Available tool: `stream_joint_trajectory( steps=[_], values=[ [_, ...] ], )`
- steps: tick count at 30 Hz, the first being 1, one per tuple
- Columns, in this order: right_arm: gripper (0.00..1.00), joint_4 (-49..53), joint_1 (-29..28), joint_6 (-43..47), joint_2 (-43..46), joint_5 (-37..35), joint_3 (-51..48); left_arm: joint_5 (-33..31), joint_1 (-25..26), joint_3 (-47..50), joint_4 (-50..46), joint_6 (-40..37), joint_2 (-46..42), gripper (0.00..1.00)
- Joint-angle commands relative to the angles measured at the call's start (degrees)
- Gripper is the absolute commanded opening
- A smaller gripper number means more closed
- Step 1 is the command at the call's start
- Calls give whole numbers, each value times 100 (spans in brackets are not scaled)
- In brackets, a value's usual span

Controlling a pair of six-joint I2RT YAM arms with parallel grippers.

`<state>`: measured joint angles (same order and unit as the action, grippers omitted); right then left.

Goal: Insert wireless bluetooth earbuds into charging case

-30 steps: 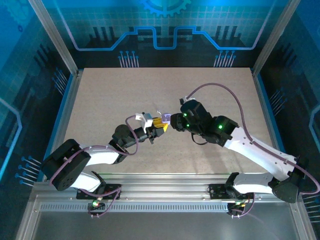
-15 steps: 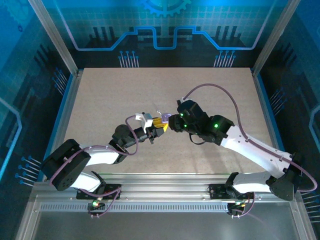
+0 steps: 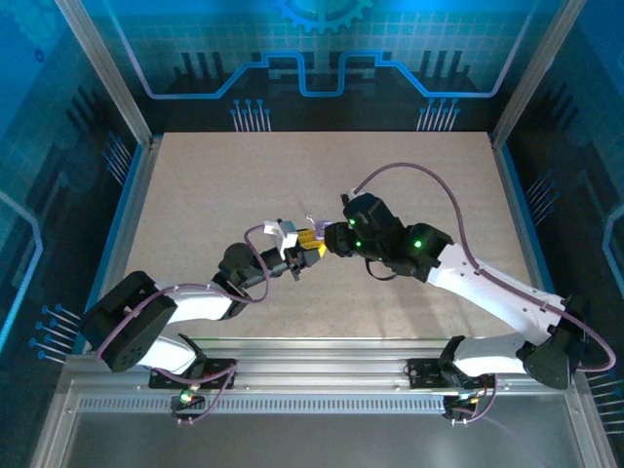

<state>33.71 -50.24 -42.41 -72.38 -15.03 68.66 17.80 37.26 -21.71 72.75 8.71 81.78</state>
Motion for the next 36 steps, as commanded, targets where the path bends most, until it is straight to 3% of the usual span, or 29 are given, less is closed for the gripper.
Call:
stream_joint_trajectory(
  steps=[1, 26, 36],
  values=[
    [35, -196, -26, 42, -31, 105, 15, 74, -5, -148, 314, 25, -13, 20],
    [35, -285, -50, 312, 319, 232, -57, 109, 0, -138, 293, 35, -114, 20],
    [36, -121, 690, 603, 691, 1051, -218, 153, 1, -104, -23, -19, -405, 19]
  ],
)
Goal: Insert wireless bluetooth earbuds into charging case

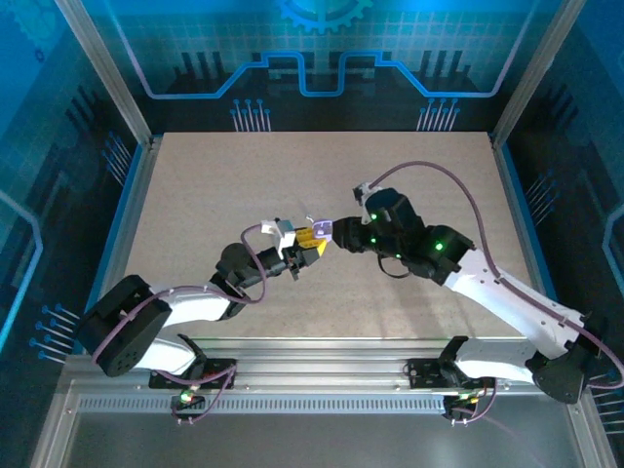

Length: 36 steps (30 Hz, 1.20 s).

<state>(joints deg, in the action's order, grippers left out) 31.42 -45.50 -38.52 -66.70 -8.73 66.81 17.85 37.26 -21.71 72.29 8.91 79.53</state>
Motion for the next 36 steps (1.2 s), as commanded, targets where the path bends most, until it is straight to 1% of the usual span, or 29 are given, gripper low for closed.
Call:
stream_joint_trajectory(
  steps=[1, 5, 9, 13, 17, 20, 25, 27, 30, 36],
  values=[
    [36, 188, 314, 252, 144, 499, -14, 157, 1, -93, -44, -42, -221, 19],
    [36, 408, 785, 345, 231, 966, -10, 138, 1, 11, -182, -50, -353, 19],
    [36, 821, 1459, 328, 153, 1648, 58, 150, -6, 45, -451, -102, -513, 19],
    [36, 1299, 1932, 398, -106, 1922, 138, 154, 0, 62, -665, -177, -613, 19],
    [35, 1525, 2306, 475, -439, 2104, 132, 223, 1, 70, -845, -159, -652, 19],
    [35, 1683, 2467, 550, -758, 2128, 205, 268, 9, 105, -1001, -130, -739, 19],
    [35, 1971, 2682, 678, -1251, 1783, 298, 316, 10, 157, -1373, -326, -860, 19],
    [36, 1998, 2836, 718, -1399, 1752, 264, 334, 10, 176, -1466, -439, -862, 19],
    [37, 2017, 3071, 834, -1602, 1728, 206, 326, 8, 211, -1479, -471, -858, 19],
    [38, 2122, 3346, 1057, -2025, 1315, 217, 369, 7, 216, -1576, -524, -783, 19]
  ],
)
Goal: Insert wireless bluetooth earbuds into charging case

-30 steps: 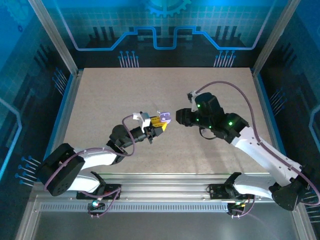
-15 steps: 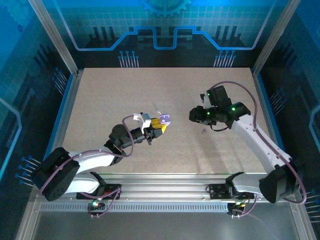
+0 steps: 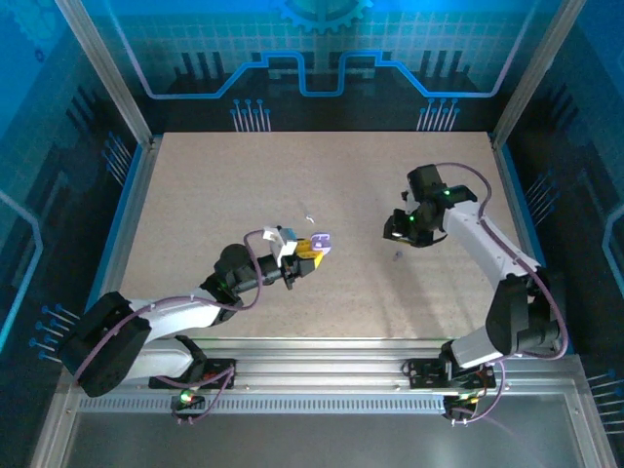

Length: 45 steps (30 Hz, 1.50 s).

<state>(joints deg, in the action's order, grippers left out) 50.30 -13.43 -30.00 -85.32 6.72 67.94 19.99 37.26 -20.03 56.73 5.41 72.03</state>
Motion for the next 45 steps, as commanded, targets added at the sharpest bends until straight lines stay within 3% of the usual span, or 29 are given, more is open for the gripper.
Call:
stream_joint_trajectory(
  steps=[1, 21, 45],
  values=[
    [38, 222, 185, 205, -246, -274, 106, 150, 18, 60, -34, -182, -23, 19],
    [38, 74, 271, -119, -1847, -733, 529, 71, 12, 11, -204, -319, 96, 19],
    [35, -77, 280, -252, -2390, -705, 450, 119, 18, -36, -218, -278, 169, 20]
  ],
)
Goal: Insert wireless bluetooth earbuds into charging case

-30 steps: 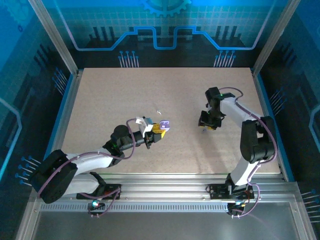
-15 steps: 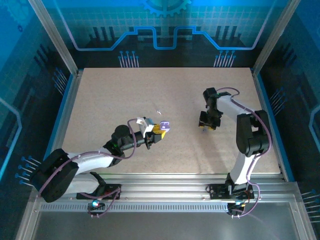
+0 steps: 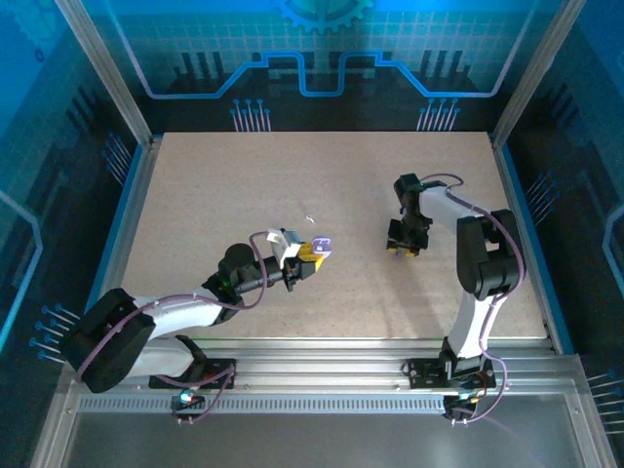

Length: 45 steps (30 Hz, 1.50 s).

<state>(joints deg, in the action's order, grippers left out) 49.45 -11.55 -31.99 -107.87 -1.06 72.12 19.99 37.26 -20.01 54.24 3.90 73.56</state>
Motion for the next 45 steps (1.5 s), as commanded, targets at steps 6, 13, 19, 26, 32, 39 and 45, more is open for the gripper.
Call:
stream_joint_trajectory(
  steps=[6, 13, 19, 26, 32, 39, 45],
  values=[
    [34, -110, 96, -88, -216, 113, -13, 147, 11, -73, 31, -100, 79, 20],
    [32, -129, 90, -53, -278, 122, -31, 145, 18, -64, 34, -96, 79, 20],
    [31, -120, 97, -45, -287, 107, -53, 163, 18, -86, 53, -73, 128, 20],
    [29, -86, 82, -45, -221, 102, -127, 187, 10, -82, 52, -47, 141, 20],
    [31, -47, 69, -31, -227, 104, -176, 190, 18, -91, 68, -23, 172, 19],
    [25, -112, 21, -44, -216, 144, -200, 201, 18, -100, 92, -11, 178, 20],
    [23, -146, -57, -71, 16, 98, -250, 106, 19, -75, 43, 80, 184, 19]
  ],
)
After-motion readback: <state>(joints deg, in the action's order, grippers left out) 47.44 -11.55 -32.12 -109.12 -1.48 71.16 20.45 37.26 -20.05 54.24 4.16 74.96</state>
